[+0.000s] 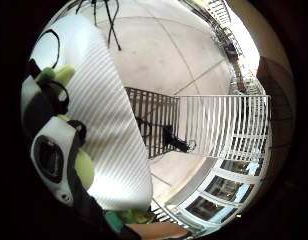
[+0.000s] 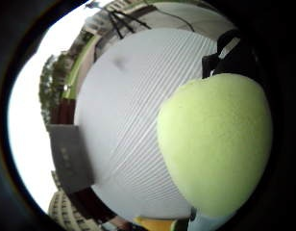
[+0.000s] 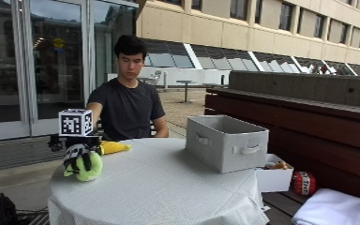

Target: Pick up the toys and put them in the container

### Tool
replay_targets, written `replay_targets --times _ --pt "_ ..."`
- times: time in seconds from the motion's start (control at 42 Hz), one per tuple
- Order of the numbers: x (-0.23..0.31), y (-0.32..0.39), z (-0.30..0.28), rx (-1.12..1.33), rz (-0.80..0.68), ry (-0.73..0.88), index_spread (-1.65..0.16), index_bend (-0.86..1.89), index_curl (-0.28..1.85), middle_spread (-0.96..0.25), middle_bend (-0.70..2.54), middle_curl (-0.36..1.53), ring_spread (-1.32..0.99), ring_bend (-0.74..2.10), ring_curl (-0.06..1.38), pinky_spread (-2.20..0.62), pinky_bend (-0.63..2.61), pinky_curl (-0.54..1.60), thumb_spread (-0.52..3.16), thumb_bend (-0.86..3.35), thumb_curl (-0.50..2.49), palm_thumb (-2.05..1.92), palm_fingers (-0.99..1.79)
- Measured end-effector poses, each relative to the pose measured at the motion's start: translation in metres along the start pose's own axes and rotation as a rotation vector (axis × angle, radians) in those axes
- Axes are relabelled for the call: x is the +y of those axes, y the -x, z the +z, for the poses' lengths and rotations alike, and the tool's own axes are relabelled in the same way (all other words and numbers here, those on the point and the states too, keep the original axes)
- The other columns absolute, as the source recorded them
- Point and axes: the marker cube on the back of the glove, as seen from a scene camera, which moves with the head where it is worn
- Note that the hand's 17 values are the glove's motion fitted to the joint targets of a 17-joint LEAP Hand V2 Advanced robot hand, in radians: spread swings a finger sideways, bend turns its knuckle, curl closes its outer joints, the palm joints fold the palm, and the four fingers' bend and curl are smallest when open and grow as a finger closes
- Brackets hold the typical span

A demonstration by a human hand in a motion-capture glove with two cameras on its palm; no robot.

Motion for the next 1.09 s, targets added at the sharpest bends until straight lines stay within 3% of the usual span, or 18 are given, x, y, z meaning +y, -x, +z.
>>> replay_targets --times 0.262,0.618,0.856,1.094 --pt "0.012 0.026 -0.085 -0.029 -0.062 -0.045 -0.28 0.70 0.33 -0.34 0.89 0.53 -0.40 1.13 0.48 -0.49 0.87 0.31 0.52 0.34 0.66 0.74 1.13" --pt "0.031 0.103 -0.236 -0.013 -0.146 -0.236 -0.33 0.53 0.34 -0.41 0.71 0.53 -0.42 1.11 0.48 -0.47 0.96 0.37 0.47 0.24 0.74 0.69 1.04" --pt "0.068 0.198 -0.316 -0.017 -0.222 -0.323 -0.36 0.48 0.37 -0.44 0.66 0.55 -0.43 1.08 0.48 -0.47 0.94 0.38 0.46 0.20 0.79 0.68 1.07" --pt "0.105 0.310 -0.347 -0.056 -0.361 -0.357 -0.37 0.44 0.41 -0.46 0.63 0.57 -0.43 1.07 0.48 -0.47 0.92 0.39 0.46 0.17 0.84 0.69 1.09"
